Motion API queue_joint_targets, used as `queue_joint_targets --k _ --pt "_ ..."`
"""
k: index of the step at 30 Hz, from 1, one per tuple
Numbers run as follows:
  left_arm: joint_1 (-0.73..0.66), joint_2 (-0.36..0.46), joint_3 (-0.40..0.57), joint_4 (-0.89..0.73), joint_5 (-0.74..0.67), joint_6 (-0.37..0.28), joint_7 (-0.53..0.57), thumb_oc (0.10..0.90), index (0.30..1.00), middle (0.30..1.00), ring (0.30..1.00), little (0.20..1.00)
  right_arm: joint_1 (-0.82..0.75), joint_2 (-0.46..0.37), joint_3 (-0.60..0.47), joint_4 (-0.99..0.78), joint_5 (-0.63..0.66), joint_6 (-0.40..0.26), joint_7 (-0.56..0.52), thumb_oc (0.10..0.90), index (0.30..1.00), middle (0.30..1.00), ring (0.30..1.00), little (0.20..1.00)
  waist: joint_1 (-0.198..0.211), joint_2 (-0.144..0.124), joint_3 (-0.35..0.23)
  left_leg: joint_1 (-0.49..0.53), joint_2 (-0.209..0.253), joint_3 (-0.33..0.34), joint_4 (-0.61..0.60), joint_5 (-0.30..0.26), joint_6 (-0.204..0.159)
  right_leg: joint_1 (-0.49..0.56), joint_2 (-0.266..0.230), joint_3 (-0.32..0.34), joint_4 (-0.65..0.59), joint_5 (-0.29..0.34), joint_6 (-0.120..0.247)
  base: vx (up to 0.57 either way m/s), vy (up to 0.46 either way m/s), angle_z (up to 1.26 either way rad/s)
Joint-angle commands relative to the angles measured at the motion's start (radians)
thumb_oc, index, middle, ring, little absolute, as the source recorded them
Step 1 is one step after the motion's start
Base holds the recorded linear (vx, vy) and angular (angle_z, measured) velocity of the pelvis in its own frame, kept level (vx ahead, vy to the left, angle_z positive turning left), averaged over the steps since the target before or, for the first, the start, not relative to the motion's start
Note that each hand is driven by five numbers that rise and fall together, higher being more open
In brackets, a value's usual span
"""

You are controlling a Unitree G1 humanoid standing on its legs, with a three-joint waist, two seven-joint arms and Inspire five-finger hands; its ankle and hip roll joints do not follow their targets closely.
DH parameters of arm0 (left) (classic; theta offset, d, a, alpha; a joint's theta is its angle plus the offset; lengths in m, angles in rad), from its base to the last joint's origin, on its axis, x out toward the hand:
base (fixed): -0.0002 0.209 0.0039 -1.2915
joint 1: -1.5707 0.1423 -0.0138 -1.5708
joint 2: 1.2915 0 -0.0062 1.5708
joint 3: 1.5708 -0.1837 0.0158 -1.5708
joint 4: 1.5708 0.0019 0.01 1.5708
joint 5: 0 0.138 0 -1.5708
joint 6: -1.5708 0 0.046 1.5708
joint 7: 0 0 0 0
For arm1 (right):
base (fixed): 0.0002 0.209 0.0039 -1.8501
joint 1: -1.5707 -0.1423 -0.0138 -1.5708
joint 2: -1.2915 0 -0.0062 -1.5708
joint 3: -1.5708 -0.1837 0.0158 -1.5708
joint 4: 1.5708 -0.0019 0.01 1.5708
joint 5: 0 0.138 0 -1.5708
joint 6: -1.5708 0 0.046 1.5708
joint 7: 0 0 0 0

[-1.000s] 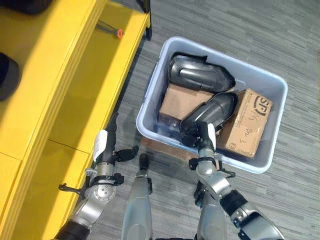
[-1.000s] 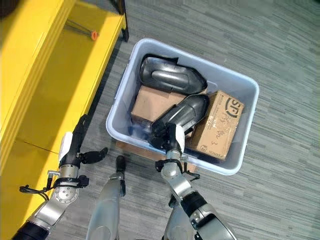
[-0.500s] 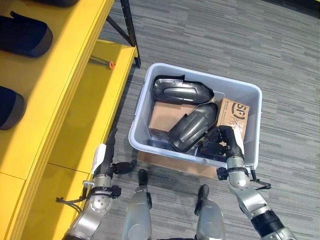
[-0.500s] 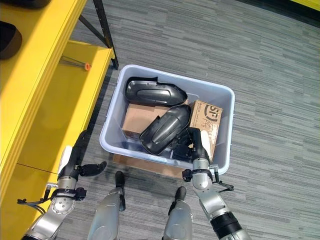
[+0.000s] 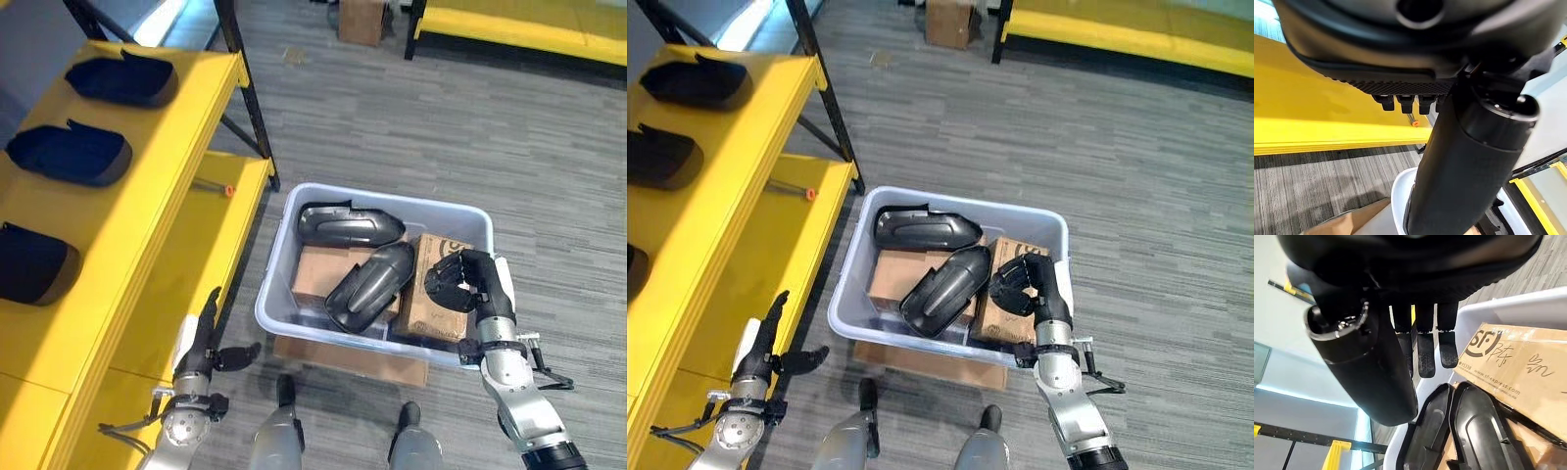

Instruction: Move parts from the plastic box to the shelf.

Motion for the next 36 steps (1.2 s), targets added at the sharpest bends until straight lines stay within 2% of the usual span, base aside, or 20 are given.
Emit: queue_joint_targets --k 1,7,15,21,24,36 --pt "-0.017 0.033 0.077 -0.076 -0.017 -0.054 0.01 0.9 1.0 1.0 1.0 1.0 -0.057 -0.02 -0.016 -0.056 0.008 -0.073 -0.017 0.9 1.0 1.0 1.0 1.0 -0.004 -0.025 -0.04 0.053 0.018 0.014 0.014 -0.093 0.029 -0.078 0.044 -0.004 -0.038 0.1 -0.04 0.0 0.0 0.0" --pt "-0.037 0.03 0.064 -0.068 -0.019 -0.053 0.023 0.9 1.0 1.0 1.0 1.0 -0.107 -0.006 0.014 -0.039 0.024 -0.072 -0.032 0.9 1.0 1.0 1.0 1.0 -0.001 -0.024 -0.024 0.04 0.015 0.012 0.025 -0.098 0.032 -0.09 0.04 -0.001 -0.026 0.1 -0.042 0.0 0.0 0.0" --pt "-0.082 0.038 0.03 -0.04 -0.037 -0.051 0.034 0.9 1.0 1.0 1.0 1.0 -0.237 0.031 0.098 0.038 0.053 -0.072 -0.065 0.9 1.0 1.0 1.0 1.0 0.021 -0.02 0.034 -0.005 0.003 -0.004 0.058 -0.102 0.036 -0.115 0.026 -0.007 -0.008 0.104 -0.045 -0.01 0.005 0.01" --pt "-0.122 0.043 0.002 -0.032 -0.047 -0.054 0.046 0.9 1.0 1.0 1.0 1.0 -0.351 0.08 0.177 0.155 0.052 -0.065 -0.097 0.9 1.0 1.0 1.0 1.0 0.041 -0.006 0.075 -0.04 -0.005 -0.011 0.07 -0.098 0.038 -0.147 0.017 -0.007 0.003 0.113 -0.047 -0.01 0.007 0.02" --pt "-0.151 0.044 -0.029 -0.015 -0.058 -0.057 0.057 0.9 1.0 1.0 1.0 1.0 -0.46 0.133 0.238 0.284 0.079 -0.059 -0.128 0.9 1.0 1.0 1.0 1.0 0.062 0.011 0.104 -0.062 -0.01 -0.015 0.076 -0.097 0.038 -0.166 0.011 -0.006 0.008 0.115 -0.047 -0.01 0.023 0.03" --pt "-0.193 0.068 -0.085 -0.013 -0.069 -0.072 0.066 0.9 1.0 1.0 1.0 1.0 -0.671 0.209 0.263 0.516 0.109 -0.058 -0.193 0.9 1.0 1.0 1.0 1.0 0.095 0.041 0.171 -0.1 -0.028 -0.014 0.071 -0.088 0.044 -0.21 -0.001 0.003 0.012 0.131 -0.047 -0.01 0.017 0.05"
